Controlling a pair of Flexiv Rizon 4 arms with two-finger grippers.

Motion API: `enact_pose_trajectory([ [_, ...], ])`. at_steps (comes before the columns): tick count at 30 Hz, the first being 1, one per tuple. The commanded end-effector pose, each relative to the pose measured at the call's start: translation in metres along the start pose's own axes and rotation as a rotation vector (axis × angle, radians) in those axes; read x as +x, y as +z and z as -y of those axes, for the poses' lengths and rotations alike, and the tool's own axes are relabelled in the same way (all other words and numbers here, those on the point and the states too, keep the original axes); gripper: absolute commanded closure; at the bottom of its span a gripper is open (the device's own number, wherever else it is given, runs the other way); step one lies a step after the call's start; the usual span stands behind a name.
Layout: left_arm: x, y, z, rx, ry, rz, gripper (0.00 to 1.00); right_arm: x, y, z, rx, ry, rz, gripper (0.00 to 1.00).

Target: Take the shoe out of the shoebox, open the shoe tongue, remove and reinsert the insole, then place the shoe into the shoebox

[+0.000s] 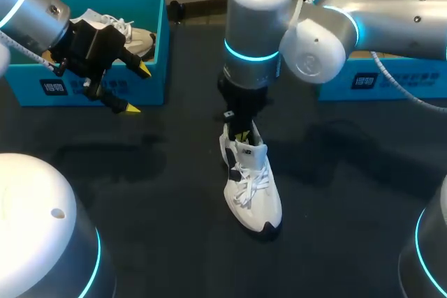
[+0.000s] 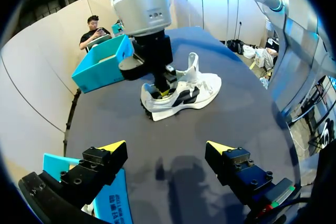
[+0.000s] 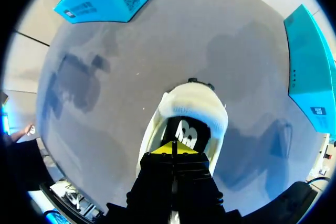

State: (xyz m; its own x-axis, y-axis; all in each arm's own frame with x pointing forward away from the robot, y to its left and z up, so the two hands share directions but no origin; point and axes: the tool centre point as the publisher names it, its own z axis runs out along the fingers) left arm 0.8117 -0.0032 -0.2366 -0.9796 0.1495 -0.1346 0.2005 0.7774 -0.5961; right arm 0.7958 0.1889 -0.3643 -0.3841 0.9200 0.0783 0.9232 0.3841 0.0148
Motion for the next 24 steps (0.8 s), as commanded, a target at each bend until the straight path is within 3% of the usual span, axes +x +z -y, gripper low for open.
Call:
enact_pose_trajectory([
  [1,0.001,-0.001,0.000,-0.002,0.001,0.001,0.00,-0.002,-0.010,0.005,0.018,0.009,-0.005,1.00],
  [14,0.001,-0.001,0.000,-0.002,0.001,0.001,0.00,0.002,-0.027,0.031,0.129,0.057,0.014,1.00],
  [24,0.001,-0.001,0.000,-0.002,0.001,0.001,0.00,0.005,-0.021,0.041,0.139,0.081,-0.001,1.00],
])
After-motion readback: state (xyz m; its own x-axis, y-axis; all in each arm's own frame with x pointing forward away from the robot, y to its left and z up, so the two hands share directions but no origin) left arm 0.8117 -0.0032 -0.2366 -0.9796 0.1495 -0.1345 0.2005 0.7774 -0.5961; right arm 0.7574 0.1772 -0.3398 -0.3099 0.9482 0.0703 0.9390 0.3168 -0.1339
